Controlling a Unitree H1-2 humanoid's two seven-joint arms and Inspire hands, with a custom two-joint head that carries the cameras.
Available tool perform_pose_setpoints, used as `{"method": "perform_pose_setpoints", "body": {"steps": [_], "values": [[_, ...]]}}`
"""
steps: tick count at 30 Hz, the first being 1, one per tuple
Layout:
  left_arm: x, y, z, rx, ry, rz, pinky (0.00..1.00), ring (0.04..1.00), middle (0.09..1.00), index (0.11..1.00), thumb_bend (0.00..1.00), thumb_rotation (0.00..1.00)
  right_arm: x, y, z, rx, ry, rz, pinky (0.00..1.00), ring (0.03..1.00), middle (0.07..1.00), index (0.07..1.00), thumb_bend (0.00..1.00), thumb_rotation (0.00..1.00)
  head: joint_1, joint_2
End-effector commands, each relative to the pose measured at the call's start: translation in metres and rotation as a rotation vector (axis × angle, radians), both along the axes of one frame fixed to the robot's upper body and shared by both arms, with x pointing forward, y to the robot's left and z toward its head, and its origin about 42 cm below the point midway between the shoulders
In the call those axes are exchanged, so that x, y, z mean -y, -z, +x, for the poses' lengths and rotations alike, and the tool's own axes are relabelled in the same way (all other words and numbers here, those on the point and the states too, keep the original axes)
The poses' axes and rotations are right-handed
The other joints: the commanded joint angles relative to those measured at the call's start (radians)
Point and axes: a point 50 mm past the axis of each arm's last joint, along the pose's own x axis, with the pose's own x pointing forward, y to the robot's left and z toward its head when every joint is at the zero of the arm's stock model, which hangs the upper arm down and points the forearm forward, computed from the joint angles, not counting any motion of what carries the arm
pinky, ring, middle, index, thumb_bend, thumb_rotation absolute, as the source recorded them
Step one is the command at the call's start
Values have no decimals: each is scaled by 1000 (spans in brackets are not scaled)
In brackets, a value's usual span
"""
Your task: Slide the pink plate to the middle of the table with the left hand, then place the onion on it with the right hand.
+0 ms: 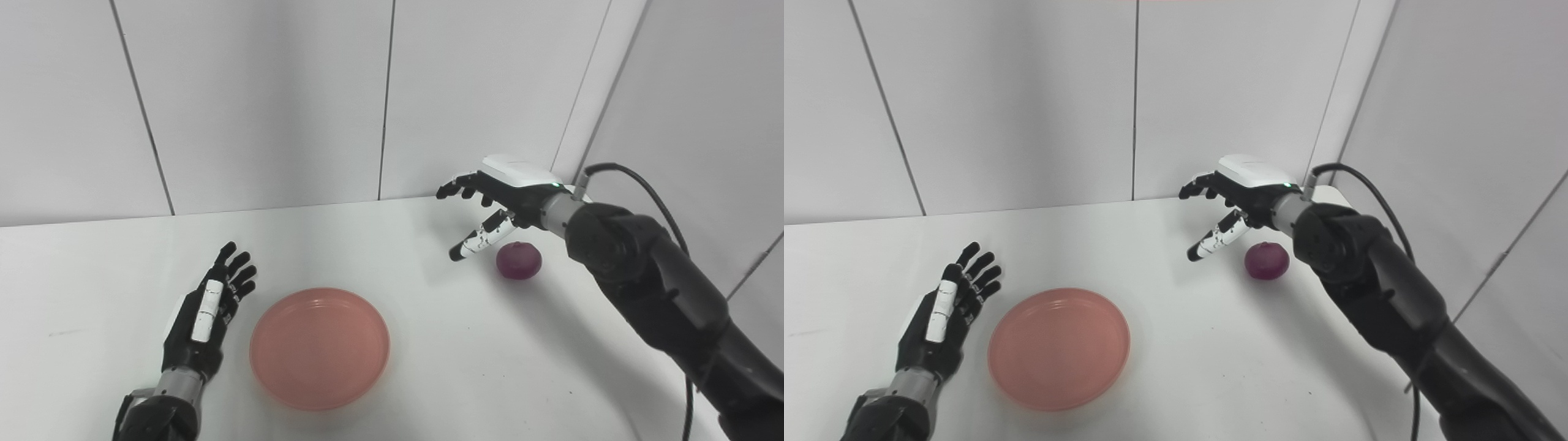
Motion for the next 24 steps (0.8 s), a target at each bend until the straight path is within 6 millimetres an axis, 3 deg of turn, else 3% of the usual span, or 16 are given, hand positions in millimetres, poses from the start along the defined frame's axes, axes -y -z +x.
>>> {"method": "perform_pose_setpoints", "body": {"steps": [1,5,18,24], "values": [[-11,42,-22,-153,-15,31,892,899,928,934,856,835,8,-34,8,80,33,-47,613,738,792,774,1000,289,3,1],[-12,41,-22,-154,-19,31,874,893,923,933,842,840,16,-33,20,50,69,-78,600,731,790,772,1000,288,4,0],[-11,39,-22,-156,-22,23,870,895,924,931,838,834,42,-19,45,-146,217,-142,679,858,892,825,1000,70,6,0],[-11,36,-22,-151,-21,28,857,893,921,929,848,835,49,-15,53,-207,273,-147,714,896,925,844,1000,22,7,-1]]}}
